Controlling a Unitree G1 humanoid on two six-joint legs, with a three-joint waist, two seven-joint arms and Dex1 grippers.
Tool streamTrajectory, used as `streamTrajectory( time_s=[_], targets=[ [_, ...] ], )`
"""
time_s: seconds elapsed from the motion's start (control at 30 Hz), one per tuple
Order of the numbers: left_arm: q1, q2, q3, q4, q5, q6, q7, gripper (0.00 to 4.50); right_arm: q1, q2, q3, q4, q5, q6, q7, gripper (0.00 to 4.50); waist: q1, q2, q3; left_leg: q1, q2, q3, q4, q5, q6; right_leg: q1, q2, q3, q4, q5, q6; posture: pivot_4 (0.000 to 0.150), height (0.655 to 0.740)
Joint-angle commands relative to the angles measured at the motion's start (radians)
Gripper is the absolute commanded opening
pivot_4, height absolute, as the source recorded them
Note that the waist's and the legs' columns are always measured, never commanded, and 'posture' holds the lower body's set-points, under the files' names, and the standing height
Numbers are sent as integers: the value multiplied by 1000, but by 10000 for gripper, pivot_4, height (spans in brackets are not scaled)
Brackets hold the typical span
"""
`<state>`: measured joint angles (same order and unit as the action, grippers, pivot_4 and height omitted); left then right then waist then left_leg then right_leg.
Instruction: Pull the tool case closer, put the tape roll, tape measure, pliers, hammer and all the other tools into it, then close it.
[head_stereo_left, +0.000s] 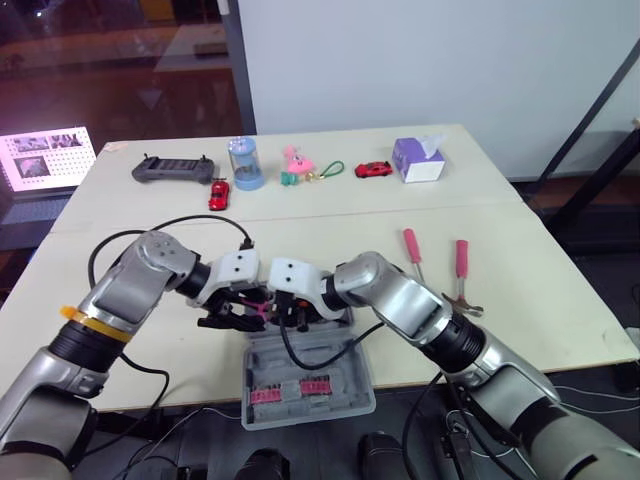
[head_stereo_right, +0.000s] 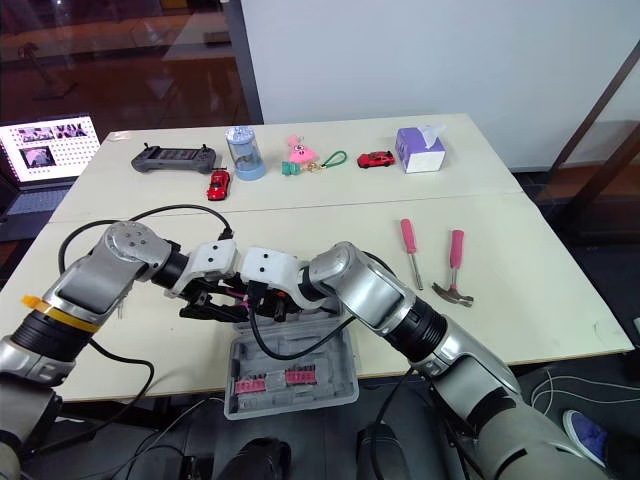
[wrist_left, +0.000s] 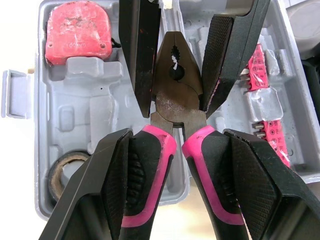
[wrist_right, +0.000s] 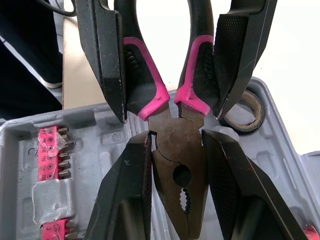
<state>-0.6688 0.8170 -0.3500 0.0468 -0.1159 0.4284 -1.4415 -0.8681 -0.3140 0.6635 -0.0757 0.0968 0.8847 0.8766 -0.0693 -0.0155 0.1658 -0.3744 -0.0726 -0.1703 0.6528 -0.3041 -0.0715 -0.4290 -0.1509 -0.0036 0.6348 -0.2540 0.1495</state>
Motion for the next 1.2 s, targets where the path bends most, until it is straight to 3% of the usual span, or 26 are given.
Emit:
streamTrajectory(
  time_s=[0.03, 0.27, 0.4, 0.47, 0.63, 0.73, 0.83, 0.93, 1.2],
  targets=[
    [-17, -23, 45, -8, -29, 13, 26, 24117, -2, 20, -16, -19, -7, -12, -12, 10566, 0, 0, 0, 0, 0, 0, 0, 0, 0, 0, 0, 0, 0, 0, 0, 1500, 7400],
    [-16, -43, 63, 17, -39, -6, 35, 24117, -3, 17, -24, -19, -12, -14, -3, 10566, 0, 0, 0, 0, 0, 0, 0, 0, 0, 0, 0, 0, 0, 0, 0, 1500, 7400],
    [-11, -46, 89, 12, -66, 2, 32, 43299, -6, 0, -22, -23, -19, -14, 8, 9989, 0, 0, 0, 0, 0, 0, 1, 0, 0, 0, 0, 0, 1, 0, 0, 1500, 7400],
    [-9, -42, 100, 5, -81, 12, 31, 45000, -8, -11, -19, -23, -24, -17, 13, 9989, 0, 0, 0, 0, 0, 0, 1, 0, 0, 0, 0, 0, 1, 0, 0, 1500, 7400],
    [23, -7, 163, -21, -127, 53, 37, 45000, -16, -45, -15, -31, -32, -20, 34, 9988, 0, 0, 0, 0, 0, 0, 2, 0, 0, 0, 0, 0, 1, 0, 0, 1500, 7400],
    [138, 70, 286, 5, -177, 14, 26, 45000, -42, -114, -7, -61, -47, -6, 84, 9988, -7, 0, 0, 0, 0, 0, 1, 0, 0, -1, 0, 0, 2, 0, 0, 1500, 7400],
    [269, 10, 501, 66, -286, -114, 84, 45000, -84, -182, 21, -67, -80, -9, 129, 9988, -2, 2, 0, 0, 0, 1, 0, 0, 0, -3, 0, 1, 1, 0, 0, 1500, 7400],
    [411, 20, 578, 92, -298, -197, 60, 45000, -123, -210, 46, -65, -100, -5, 165, 9988, -1, 1, -1, -1, 0, 0, 1, 0, 0, -3, -1, 0, 1, 0, 0, 1500, 7400],
    [576, -32, 621, 96, -345, -325, 32, 45000, -206, -195, 136, -34, -146, -3, 254, 9988, 10, 1, -1, -1, 0, 0, 1, 0, 0, -3, -1, 0, 1, 0, -1, 1500, 7400]
  ],
)
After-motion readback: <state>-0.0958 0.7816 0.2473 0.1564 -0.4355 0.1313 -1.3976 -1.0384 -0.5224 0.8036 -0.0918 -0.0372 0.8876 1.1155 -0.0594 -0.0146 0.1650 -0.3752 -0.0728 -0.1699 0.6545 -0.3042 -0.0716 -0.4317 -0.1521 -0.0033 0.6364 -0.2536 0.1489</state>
